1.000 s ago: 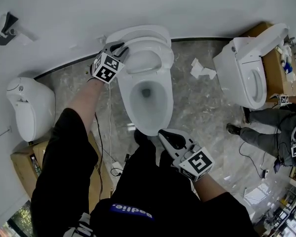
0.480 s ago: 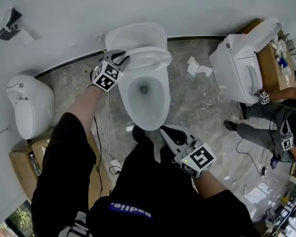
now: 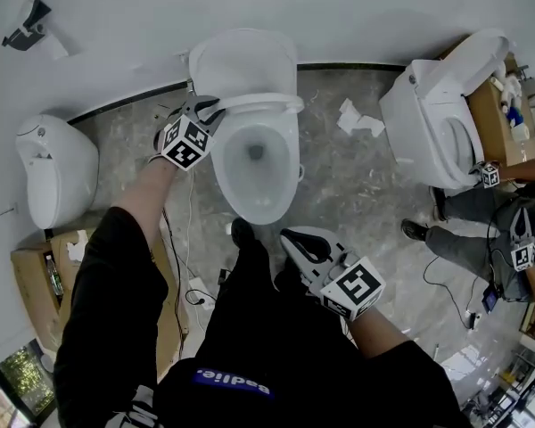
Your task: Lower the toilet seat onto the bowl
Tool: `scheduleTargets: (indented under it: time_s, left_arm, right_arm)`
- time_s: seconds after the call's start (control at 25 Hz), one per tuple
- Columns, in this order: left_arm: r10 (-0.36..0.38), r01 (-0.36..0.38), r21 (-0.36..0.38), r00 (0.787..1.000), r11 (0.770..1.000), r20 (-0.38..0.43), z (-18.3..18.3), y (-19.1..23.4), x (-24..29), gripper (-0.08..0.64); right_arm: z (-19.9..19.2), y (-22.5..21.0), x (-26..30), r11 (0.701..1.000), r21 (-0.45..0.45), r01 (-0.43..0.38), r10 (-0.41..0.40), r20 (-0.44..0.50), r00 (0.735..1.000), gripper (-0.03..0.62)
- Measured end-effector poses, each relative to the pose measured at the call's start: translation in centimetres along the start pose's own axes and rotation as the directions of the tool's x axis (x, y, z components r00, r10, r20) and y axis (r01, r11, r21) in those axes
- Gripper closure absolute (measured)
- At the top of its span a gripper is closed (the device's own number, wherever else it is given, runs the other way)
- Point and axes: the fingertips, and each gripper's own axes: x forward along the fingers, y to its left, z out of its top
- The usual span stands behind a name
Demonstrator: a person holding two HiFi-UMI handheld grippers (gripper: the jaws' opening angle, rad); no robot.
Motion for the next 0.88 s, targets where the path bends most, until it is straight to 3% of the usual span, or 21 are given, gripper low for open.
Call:
scheduleTargets:
  time_s: [0.4, 0.64, 0.88]
  left_arm:
    - [0.075, -0.076, -0.003, 0.989, 0.997, -0.129, -2.0, -6.0, -1.5, 0.463]
    - [0.055, -0.043, 0.062, 0.979, 0.997, -0.198, -3.8, -10.6, -2.3, 0.453]
    - [0.014, 0.013, 0.134, 0.981, 0.991, -0.195, -5.2, -15.2, -2.4, 0.442]
  right_arm:
    - [-6.8, -0.4, -7.8, 0.998, 0.042, -0.04, 0.041, -0.026, 0.999, 0.563]
    - [-9.5, -0.2, -9.6, 0.997, 0.06, -0.04, 0.042, -0.028, 0.999, 0.563]
    - [-10.8, 1.8, -8.0, 0.998, 0.063, -0.017, 0.018, -0.022, 1.0, 0.563]
